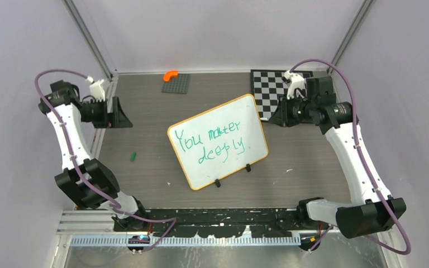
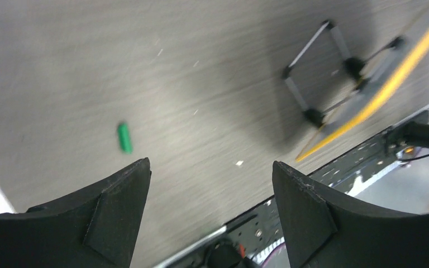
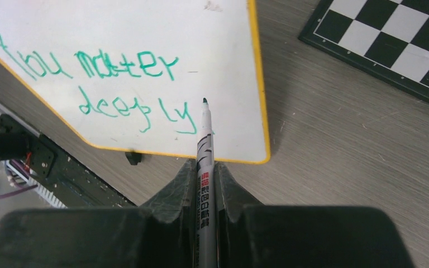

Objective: Write a sentence on the whiteboard
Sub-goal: Close the whiteboard marker at the center of the board.

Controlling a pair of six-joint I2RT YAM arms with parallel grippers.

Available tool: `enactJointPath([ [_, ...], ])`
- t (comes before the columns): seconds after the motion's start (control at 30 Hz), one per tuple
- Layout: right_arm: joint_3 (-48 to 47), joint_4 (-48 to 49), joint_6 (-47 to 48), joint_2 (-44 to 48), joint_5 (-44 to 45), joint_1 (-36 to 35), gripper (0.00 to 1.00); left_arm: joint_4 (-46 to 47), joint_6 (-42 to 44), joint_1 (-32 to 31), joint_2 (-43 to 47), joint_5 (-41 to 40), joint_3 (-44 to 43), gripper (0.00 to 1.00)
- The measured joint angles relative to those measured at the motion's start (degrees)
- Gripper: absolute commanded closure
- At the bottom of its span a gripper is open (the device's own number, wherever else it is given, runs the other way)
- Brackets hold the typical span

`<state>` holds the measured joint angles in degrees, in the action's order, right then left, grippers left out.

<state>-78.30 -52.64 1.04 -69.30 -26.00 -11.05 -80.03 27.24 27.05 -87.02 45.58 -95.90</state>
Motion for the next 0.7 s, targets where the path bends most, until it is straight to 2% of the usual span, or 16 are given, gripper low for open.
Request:
enactJointPath([
  [0.1,0.0,0.4,-0.2,-1.1,-0.9,2.5,1.0,1.4,2.4,2.3,0.0,-6.8,7.0,0.2],
  [0.27,0.2,0.8,-0.8,-1.5,-2.0,3.7,1.0,6.7,5.2,2.5,0.6,-14.8,18.2,0.23],
  [0.47,1.4,1.6,-2.1,-1.5,-3.6,3.8,1.0,17.4,6.0,2.4,3.9,-20.3,32.9,0.32],
  [0.7,1.4,1.7,-2.9,-1.5,-4.4,4.0,1.0,30.9,5.5,0.4,3.8,-25.2,41.2,0.36],
])
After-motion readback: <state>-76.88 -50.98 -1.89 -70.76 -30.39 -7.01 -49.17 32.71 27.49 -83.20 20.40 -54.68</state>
